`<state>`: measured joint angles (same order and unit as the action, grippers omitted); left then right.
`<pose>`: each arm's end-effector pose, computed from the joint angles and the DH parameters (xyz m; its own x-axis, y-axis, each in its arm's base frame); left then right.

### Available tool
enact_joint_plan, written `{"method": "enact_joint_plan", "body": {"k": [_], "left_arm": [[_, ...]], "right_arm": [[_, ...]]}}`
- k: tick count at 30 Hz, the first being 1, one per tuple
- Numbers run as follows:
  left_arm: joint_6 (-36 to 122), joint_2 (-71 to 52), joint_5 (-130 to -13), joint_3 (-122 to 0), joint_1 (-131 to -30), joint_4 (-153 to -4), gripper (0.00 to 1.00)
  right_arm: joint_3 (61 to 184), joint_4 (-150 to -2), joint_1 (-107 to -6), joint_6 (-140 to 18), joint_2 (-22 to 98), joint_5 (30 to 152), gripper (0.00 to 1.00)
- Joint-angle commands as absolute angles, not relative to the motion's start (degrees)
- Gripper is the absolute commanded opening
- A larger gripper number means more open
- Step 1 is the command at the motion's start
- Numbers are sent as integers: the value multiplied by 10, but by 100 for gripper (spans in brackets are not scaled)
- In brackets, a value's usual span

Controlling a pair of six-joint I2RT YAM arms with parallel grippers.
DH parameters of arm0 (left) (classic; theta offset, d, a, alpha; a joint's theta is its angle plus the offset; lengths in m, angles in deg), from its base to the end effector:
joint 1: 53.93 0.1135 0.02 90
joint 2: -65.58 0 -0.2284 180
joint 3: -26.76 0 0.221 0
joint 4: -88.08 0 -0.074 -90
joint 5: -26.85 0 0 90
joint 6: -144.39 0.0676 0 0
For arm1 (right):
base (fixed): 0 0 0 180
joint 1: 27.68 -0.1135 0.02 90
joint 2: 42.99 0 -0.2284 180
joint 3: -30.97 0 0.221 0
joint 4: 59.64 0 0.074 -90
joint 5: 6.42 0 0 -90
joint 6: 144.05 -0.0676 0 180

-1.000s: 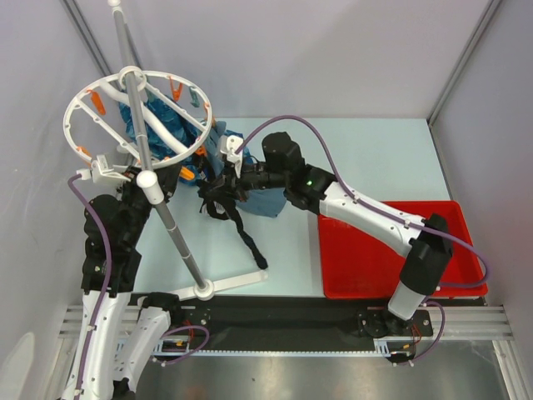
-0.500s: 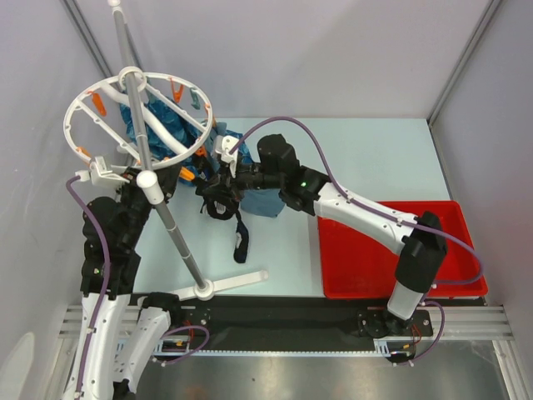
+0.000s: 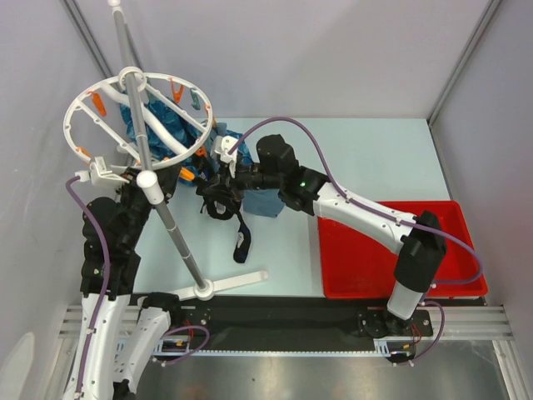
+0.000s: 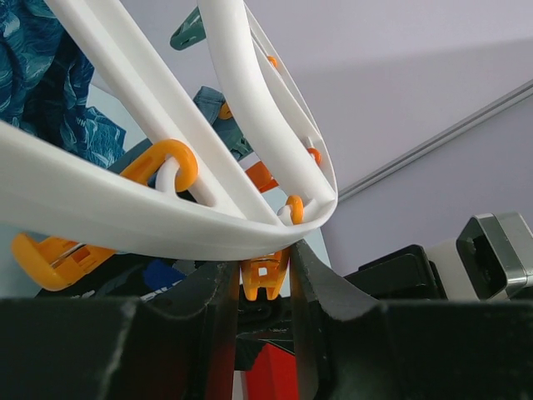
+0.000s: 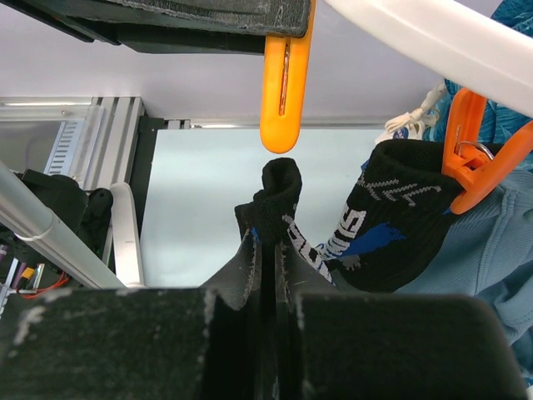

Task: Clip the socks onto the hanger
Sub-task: Clamp the sock onto the hanger.

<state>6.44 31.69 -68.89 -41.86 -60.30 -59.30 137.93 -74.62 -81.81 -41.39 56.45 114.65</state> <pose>0.1515 -0.0237 0.3720 -0.1312 -0.7288 -0.6721 0.1676 0.6518 -0.7396 0.2104 0.3505 0.3506 0.1436 -0.1218 -0.9821 -0.9864 0.0620 -0.1519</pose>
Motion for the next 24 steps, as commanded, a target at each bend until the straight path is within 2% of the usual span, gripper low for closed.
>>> {"method": "enact_joint_plan", "body": {"k": [1,24], "left_arm": [[66,320,-701,-416,-607,-582,0],[86,318,-690,-421,-607,-571,0]], "right_arm": [[1401,-717,-819,-416,555,1152,0],[1401,-695,-822,-421,542,1157,0]]}}
